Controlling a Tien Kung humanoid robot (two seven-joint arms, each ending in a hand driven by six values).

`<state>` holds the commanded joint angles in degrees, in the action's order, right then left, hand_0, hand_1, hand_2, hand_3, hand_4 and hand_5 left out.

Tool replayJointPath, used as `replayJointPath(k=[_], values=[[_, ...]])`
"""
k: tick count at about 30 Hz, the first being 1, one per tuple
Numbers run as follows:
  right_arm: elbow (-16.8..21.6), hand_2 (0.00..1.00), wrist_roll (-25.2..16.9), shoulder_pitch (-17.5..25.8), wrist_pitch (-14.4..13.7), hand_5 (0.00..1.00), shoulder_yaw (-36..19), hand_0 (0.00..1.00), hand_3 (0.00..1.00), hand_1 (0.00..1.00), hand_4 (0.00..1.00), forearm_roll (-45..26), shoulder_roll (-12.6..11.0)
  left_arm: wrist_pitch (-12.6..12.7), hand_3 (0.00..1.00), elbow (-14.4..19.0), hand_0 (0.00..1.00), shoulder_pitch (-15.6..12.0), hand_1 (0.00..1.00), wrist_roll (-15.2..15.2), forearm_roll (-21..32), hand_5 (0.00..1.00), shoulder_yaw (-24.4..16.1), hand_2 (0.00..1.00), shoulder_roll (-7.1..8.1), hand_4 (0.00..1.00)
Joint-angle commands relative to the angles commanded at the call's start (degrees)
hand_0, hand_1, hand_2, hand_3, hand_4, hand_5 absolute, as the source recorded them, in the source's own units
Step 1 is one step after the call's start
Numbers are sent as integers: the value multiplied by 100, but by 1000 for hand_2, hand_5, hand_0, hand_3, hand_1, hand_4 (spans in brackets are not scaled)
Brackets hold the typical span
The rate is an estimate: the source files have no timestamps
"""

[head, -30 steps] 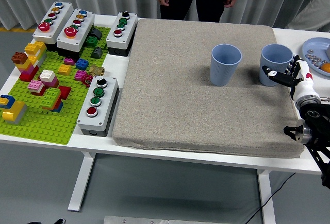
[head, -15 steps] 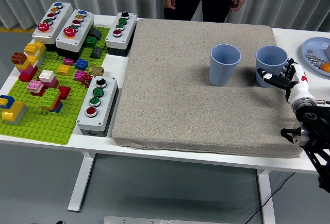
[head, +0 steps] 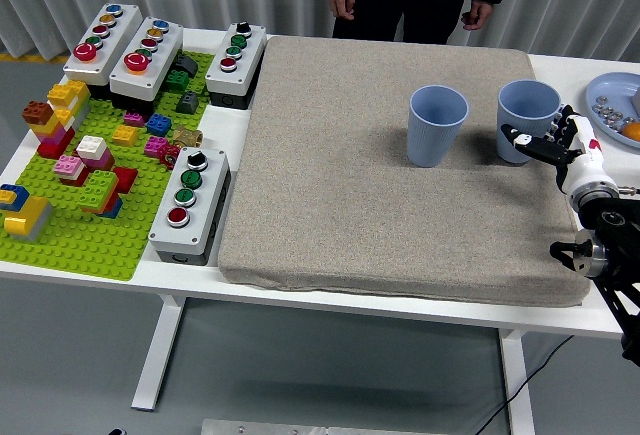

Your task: Pick cup pour cup place

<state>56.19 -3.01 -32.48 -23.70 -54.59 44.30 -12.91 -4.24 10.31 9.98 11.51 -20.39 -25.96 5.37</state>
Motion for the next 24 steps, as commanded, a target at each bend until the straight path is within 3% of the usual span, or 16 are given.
replayJointPath(k=[22,23,24], values=[[86,693,105,0,286,2,-65,904,740,772,675,-132,15,-3,730,0,782,19,787,-1,8,984,16,854,-3,512],[92,805,114,0,303,195,-69,918,840,811,840,-127,14,-3,730,0,783,20,787,-1,9,984,16,853,-3,512],[95,805,122,-1,313,195,-72,918,840,811,840,-123,14,-3,730,0,783,21,787,-1,10,984,16,853,-3,512]])
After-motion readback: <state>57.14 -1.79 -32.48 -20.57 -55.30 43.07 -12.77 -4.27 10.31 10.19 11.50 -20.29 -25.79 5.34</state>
